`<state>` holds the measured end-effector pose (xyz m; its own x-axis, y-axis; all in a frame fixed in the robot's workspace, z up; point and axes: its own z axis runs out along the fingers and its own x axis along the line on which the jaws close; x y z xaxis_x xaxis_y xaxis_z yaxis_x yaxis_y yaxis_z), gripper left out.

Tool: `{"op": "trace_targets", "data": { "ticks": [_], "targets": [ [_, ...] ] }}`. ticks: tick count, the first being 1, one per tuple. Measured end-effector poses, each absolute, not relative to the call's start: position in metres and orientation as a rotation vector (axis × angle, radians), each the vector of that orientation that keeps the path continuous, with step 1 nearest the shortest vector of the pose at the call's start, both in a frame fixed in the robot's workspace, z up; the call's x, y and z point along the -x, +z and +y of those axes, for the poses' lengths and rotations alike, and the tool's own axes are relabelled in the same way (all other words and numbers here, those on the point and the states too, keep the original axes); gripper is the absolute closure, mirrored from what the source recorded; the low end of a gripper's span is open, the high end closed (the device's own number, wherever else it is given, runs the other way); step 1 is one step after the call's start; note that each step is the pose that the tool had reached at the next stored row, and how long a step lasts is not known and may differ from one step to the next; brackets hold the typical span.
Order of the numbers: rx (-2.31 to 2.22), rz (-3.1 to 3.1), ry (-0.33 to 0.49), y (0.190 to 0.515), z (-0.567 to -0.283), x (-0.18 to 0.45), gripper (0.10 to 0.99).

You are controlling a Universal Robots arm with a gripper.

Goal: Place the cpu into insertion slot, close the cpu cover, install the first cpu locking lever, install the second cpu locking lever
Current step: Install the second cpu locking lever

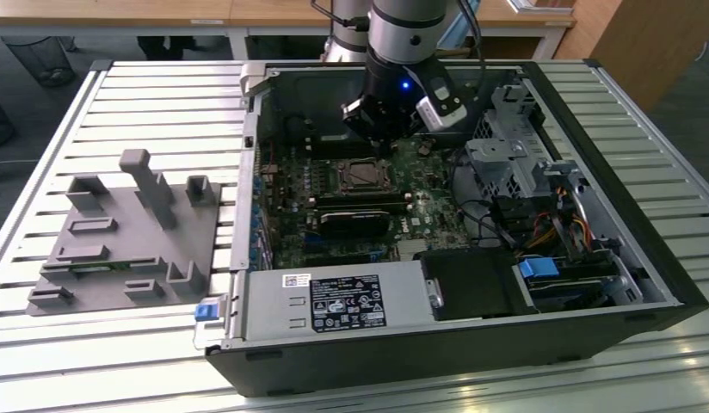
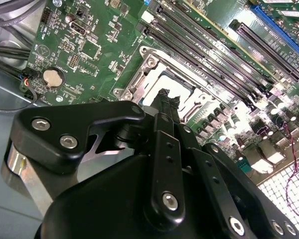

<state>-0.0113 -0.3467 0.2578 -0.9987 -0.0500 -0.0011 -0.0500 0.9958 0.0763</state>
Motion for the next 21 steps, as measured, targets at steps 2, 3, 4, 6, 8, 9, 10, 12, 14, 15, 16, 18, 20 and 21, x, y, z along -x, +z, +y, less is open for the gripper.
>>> {"op": "trace_targets", "data": {
  "ticks": [2,3,4,6,8,9,10,12,14,15,16,18,20,21],
  "targets": [
    [-0.079,-3.138,-0.120,0.258,-0.348,0.011,0.980],
    [-0.079,-3.138,-0.120,0.258,-0.348,0.011,0.980],
    [-0.078,-3.138,-0.120,0.258,-0.348,0.011,0.980],
    [-0.079,-3.138,-0.120,0.257,-0.349,0.011,0.980],
    [-0.079,-3.137,-0.126,0.256,-0.351,0.011,0.980],
    [-0.079,-3.137,-0.131,0.255,-0.351,0.011,0.980],
    [-0.078,-3.137,-0.134,0.254,-0.351,0.011,0.980],
    [-0.078,-3.137,-0.133,0.250,-0.351,0.011,0.980],
    [-0.079,-3.137,-0.133,0.248,-0.351,0.011,0.980],
    [-0.079,-3.137,-0.133,0.247,-0.352,0.012,0.980],
    [-0.079,-3.137,-0.133,0.247,-0.352,0.012,0.980],
    [-0.079,-3.137,-0.133,0.247,-0.353,0.012,0.980],
    [-0.079,-3.137,-0.133,0.247,-0.357,0.013,0.980],
    [-0.079,-3.137,-0.134,0.246,-0.359,0.013,0.980]
  ]
}}
